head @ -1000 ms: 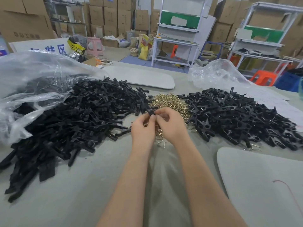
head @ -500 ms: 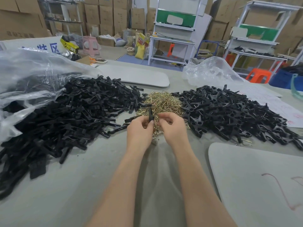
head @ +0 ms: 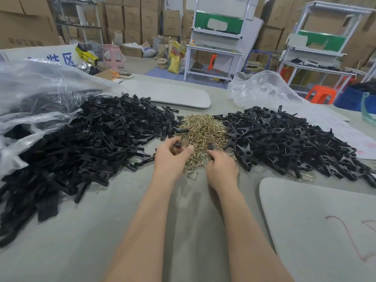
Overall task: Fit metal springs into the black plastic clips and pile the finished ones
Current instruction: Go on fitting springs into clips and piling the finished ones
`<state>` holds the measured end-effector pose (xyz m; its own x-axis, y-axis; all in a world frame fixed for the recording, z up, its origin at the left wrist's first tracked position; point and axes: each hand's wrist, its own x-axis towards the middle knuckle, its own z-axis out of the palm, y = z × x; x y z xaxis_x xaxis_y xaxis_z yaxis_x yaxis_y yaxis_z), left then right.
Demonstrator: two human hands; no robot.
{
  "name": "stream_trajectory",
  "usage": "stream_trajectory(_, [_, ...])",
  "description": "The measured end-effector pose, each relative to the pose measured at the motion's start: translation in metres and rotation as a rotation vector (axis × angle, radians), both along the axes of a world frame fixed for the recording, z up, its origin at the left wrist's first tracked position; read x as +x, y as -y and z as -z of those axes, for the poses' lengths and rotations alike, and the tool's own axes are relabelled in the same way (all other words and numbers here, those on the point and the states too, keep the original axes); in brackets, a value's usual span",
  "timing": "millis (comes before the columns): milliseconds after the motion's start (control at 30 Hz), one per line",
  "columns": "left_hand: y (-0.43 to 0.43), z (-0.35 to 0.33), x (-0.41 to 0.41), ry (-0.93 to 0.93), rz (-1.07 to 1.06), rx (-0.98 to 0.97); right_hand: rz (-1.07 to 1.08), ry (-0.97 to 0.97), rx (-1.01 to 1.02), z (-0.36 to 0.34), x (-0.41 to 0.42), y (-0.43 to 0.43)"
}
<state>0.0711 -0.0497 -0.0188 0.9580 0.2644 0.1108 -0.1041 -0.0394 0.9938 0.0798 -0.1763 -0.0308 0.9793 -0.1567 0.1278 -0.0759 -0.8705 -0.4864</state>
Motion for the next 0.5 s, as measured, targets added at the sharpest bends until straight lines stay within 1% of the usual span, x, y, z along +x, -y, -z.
stream_trajectory(100, [0.002, 0.001, 0.000, 0.036, -0.046, 0.207, 0.020, 0.023, 0.002, 0.000, 0.001, -0.001])
stream_trajectory(167, [0.002, 0.002, -0.001, 0.051, -0.071, 0.295, 0.063, 0.062, 0.064, 0.000, 0.000, -0.002])
stream_trajectory(267, [0.003, 0.000, -0.002, 0.010, -0.053, 0.339, 0.153, 0.151, 0.138, -0.003, -0.001, 0.000])
stream_trajectory(333, [0.004, 0.000, -0.001, -0.038, -0.041, 0.332, 0.138, 0.244, 0.256, -0.006, -0.002, 0.001])
stream_trajectory(367, [0.005, 0.000, -0.001, -0.057, -0.023, 0.307, 0.112, 0.280, 0.376, -0.009, -0.003, 0.001])
stream_trajectory(400, [0.005, 0.000, -0.001, -0.068, 0.005, 0.264, 0.080, 0.286, 0.545, -0.013, -0.003, 0.001])
stream_trajectory(467, [0.007, -0.001, -0.001, -0.071, 0.061, 0.146, -0.036, 0.207, 0.959, -0.022, -0.004, 0.001])
stream_trajectory(500, [0.008, -0.002, -0.003, -0.070, 0.079, 0.079, -0.108, 0.152, 1.116, -0.025, -0.005, 0.001])
